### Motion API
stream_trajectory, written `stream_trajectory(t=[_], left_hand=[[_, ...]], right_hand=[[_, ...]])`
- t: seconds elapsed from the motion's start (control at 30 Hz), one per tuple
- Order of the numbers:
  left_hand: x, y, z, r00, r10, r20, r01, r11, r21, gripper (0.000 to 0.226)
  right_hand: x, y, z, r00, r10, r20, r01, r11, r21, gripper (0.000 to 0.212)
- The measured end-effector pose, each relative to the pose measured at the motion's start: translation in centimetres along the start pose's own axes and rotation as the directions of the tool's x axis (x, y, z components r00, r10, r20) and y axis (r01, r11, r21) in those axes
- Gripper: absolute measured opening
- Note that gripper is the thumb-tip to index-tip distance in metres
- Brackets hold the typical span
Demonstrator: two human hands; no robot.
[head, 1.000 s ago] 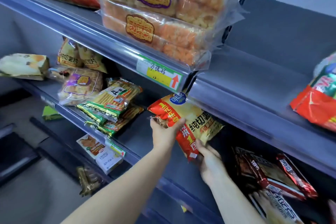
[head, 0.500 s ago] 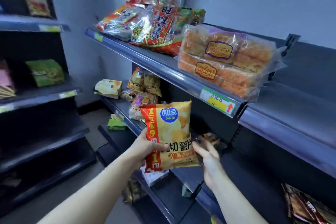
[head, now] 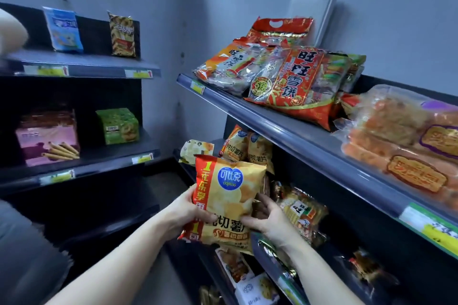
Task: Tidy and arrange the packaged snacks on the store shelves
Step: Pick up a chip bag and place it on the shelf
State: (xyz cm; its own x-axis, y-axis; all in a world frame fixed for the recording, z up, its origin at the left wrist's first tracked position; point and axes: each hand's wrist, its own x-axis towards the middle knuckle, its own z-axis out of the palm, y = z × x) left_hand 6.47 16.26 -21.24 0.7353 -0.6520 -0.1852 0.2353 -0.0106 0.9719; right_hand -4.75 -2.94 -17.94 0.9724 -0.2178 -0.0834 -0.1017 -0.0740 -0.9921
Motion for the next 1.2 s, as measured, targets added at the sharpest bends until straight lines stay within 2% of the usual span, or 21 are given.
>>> stream_trajectory(t=[0.1,0.17,0.27,0.4,0.47,0.57,0.67,0.73,0.87,0.93,1.0,1.03,1.1,1.13,1.2], left_hand=[[2.1,0.6,-2.3,1.000,-0.004,0.015,0.005,1.000,-0.024,0.079],[3.9,0.8,-3.2,1.000,-0.011,0.011,0.011,0.997,-0.070,0.083],[7.1,1.0,-4.5,0.997,0.003,-0.072,-0.013,0.989,-0.148,0.086],[11.5,2.0,-5.9,0.997,0.039,-0.061,-0.041,0.998,-0.038,0.099],[14.3,2.3,-6.8,0.993,0.055,-0.108,-0.054,0.998,0.010,0.102],[19.0,3.0,-8.7,0.970,0.080,-0.228,-0.071,0.996,0.044,0.082],[23.0,3.6,-10.7,0.943,0.109,-0.315,-0.092,0.993,0.068,0.063],[25.4,3.7,-11.9,0.927,0.125,-0.354,-0.094,0.990,0.103,0.062],[29.0,3.6,-14.1,0.912,0.112,-0.395,-0.066,0.990,0.126,0.066],[30.6,3.4,-14.9,0.918,0.097,-0.383,-0.041,0.988,0.151,0.067],[31.9,3.4,-15.6,0.930,0.080,-0.358,-0.020,0.985,0.170,0.065],[32.5,3.4,-15.9,0.938,0.068,-0.340,-0.009,0.985,0.171,0.064],[33.3,3.5,-16.3,0.953,0.045,-0.301,0.006,0.986,0.166,0.064],[33.7,3.5,-16.5,0.958,0.039,-0.286,0.010,0.986,0.168,0.065],[34.4,3.3,-17.0,0.963,0.021,-0.270,0.029,0.983,0.180,0.067]], right_hand=[[3.6,-0.2,1.2,0.997,-0.046,-0.069,0.040,0.995,-0.091,0.040],[6.1,-0.1,1.6,0.987,-0.072,-0.140,0.056,0.991,-0.118,0.032],[10.0,0.4,1.7,0.959,-0.108,-0.261,0.071,0.987,-0.147,0.020],[15.7,1.1,1.8,0.916,-0.155,-0.369,0.102,0.982,-0.159,0.026],[19.1,1.3,1.7,0.911,-0.157,-0.381,0.103,0.982,-0.157,0.024],[24.5,2.0,0.7,0.934,-0.057,-0.353,0.058,0.998,-0.009,0.013],[29.2,3.7,-0.5,0.905,0.058,-0.421,-0.032,0.997,0.069,0.013],[31.6,5.2,-0.7,0.899,0.118,-0.422,-0.122,0.992,0.018,0.013],[34.7,7.7,0.0,0.912,0.147,-0.384,-0.243,0.946,-0.213,0.017],[36.0,9.1,0.5,0.910,0.128,-0.394,-0.282,0.887,-0.366,0.023],[37.2,10.4,1.0,0.907,0.112,-0.405,-0.322,0.806,-0.497,0.038],[37.6,11.0,1.2,0.906,0.102,-0.410,-0.349,0.729,-0.589,0.049],[38.0,11.7,1.7,0.914,0.086,-0.396,-0.391,0.448,-0.804,0.064],[38.2,11.8,2.0,0.916,0.070,-0.395,-0.395,0.327,-0.858,0.059],[38.4,11.9,2.1,0.897,0.010,-0.442,-0.433,0.229,-0.872,0.038]])
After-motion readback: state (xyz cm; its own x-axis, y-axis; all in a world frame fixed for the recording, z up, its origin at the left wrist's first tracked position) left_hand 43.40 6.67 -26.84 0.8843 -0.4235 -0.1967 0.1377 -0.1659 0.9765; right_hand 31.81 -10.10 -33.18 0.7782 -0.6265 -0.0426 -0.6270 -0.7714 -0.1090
